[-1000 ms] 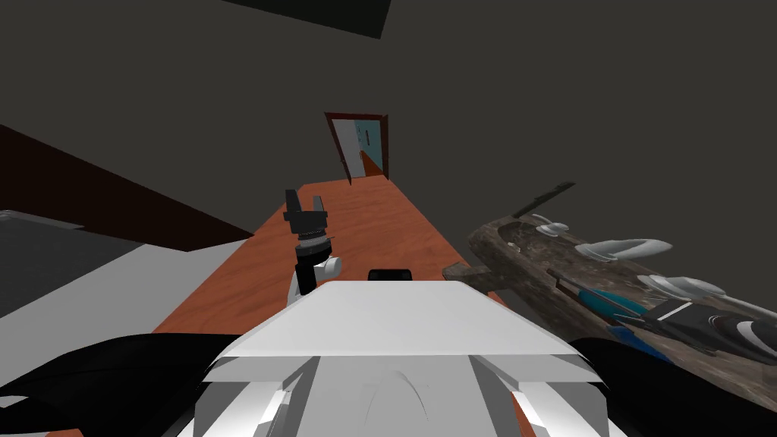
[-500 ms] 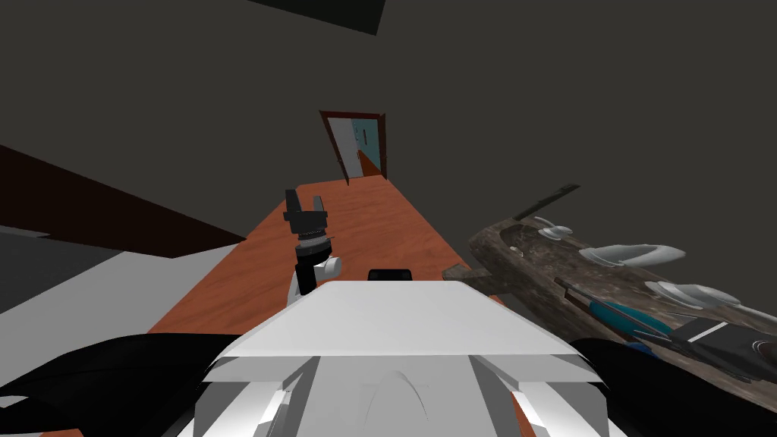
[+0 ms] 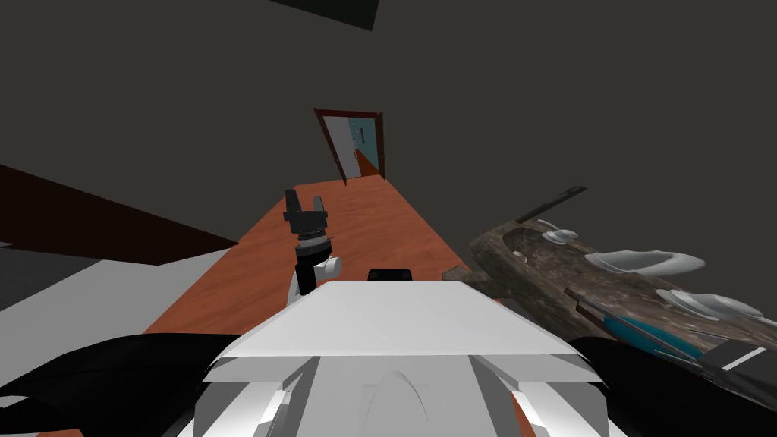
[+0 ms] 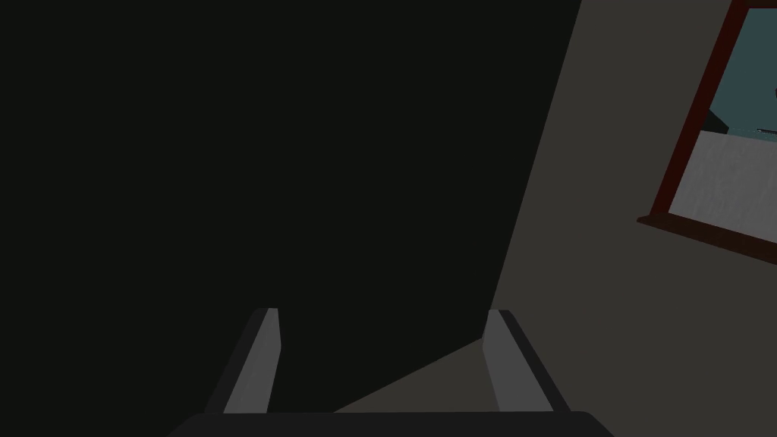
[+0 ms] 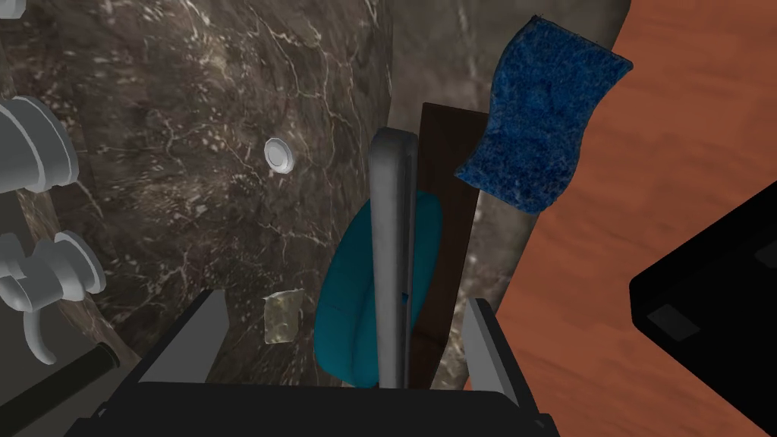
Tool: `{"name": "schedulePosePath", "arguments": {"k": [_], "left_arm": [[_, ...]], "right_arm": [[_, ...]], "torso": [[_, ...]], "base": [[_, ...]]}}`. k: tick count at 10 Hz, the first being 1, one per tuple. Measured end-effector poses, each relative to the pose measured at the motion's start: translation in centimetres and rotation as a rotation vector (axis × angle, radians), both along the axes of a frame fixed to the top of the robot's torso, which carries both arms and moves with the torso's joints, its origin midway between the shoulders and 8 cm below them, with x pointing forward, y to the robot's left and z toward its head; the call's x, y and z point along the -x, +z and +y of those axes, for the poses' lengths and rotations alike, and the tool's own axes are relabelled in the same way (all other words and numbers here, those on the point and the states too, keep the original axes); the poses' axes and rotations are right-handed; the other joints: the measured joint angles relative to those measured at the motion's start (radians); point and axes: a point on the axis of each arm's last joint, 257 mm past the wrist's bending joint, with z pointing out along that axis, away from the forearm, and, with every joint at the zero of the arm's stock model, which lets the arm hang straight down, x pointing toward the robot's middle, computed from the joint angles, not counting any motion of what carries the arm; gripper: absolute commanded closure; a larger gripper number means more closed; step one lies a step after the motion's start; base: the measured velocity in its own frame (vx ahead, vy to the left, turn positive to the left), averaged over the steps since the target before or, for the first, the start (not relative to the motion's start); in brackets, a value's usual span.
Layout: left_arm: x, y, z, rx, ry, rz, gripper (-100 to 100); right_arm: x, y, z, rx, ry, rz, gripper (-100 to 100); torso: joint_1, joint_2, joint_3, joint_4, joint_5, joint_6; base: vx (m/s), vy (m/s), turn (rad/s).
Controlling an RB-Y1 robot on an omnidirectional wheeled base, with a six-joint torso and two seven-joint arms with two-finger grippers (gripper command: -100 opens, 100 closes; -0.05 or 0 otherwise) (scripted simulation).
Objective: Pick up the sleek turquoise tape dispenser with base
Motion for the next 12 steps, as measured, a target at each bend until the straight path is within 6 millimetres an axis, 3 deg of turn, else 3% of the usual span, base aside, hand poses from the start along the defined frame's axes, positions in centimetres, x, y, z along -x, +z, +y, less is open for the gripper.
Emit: {"name": "schedulePosePath", "arguments": {"k": [12], "left_arm": [[0.0,0.0,0.0,0.000,0.000,0.000,0]], "right_arm": [[9.0,-1.6,2.0,0.002,0.040,-0.015,-100]], "torso": [[0.000,-0.002,-0.001,-0.001,0.000,0.000]], "base": [[0.115,-0.015,-0.041]]}}
